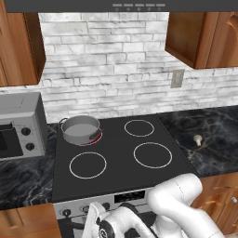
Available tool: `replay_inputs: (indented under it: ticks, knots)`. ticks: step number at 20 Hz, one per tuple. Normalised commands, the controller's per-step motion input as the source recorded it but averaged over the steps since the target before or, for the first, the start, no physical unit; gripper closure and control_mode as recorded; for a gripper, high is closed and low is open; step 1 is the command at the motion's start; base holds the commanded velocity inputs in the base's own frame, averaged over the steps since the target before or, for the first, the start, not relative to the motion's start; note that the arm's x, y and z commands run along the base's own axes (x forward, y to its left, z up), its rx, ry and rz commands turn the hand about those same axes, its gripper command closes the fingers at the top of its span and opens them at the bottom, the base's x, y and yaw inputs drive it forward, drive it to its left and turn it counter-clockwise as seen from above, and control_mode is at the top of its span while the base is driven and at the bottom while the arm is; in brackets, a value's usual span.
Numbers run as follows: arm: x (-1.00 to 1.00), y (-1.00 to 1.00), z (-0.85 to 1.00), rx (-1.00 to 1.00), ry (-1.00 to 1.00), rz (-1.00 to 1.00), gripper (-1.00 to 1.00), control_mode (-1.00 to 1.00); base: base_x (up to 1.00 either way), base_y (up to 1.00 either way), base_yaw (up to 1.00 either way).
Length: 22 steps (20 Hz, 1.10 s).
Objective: Turn on the burner for the pot on the stove. Wait thirty seconds for the pot to heat up. Then add the mushroom to the pot.
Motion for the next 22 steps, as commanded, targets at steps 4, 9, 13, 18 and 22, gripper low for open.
replay_inputs:
  ticks: [4, 9, 13, 18, 22]
  knots:
    - [-0.92, -0.31, 0.95, 0.02, 0.07, -0.02, 1.0, -1.0, 0.0, 0.0, 0.0]
    - [-0.73, -0.76, 0.97, 0.09, 0.07, -0.17, 1.0, -1.0, 0.0, 0.0, 0.0]
    - [0.11, -0.04, -0.06, 0.0, 0.0, 0.0, 1.0, -1.0, 0.0, 0.0, 0.0]
    - [0.0, 0.0, 0.0, 0.0, 0.0, 0.01, 1.0, -1.0, 0.0, 0.0, 0.0]
    - [0.0, 0.0, 0.0, 0.0, 0.0, 0.0, 1.0, -1.0, 0.0, 0.0, 0.0]
